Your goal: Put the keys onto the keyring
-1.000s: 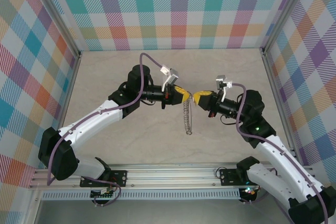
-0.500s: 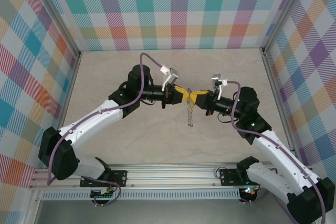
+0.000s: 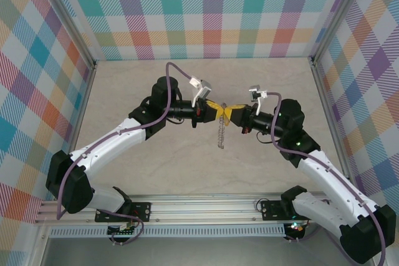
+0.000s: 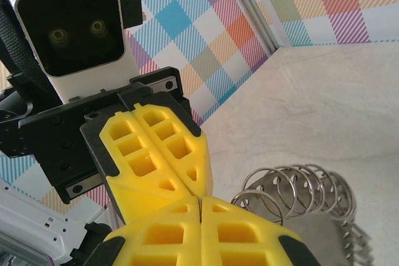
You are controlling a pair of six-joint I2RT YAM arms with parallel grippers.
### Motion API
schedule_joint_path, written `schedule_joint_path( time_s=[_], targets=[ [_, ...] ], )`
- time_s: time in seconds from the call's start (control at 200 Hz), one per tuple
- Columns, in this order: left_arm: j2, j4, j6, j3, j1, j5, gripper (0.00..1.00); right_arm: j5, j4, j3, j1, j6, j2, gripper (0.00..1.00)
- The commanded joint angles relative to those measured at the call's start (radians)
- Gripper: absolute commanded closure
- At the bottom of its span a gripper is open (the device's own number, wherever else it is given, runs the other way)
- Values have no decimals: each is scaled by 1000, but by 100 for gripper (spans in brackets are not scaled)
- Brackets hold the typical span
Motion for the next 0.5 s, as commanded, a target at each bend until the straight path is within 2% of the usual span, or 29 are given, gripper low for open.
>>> schedule_joint_path(
  time_s=[0.0, 0.225, 0.495],
  targets=[
    [-22, 33, 29, 44, -32, 119, 100, 60, -53, 49, 7, -20, 31, 100],
    [-58, 61, 24, 19, -32, 95, 100, 128, -130, 37, -1, -59, 18, 100],
    [-89, 71, 23, -3, -32, 83, 100, 130, -145, 3, -32, -53, -15, 100]
  ],
)
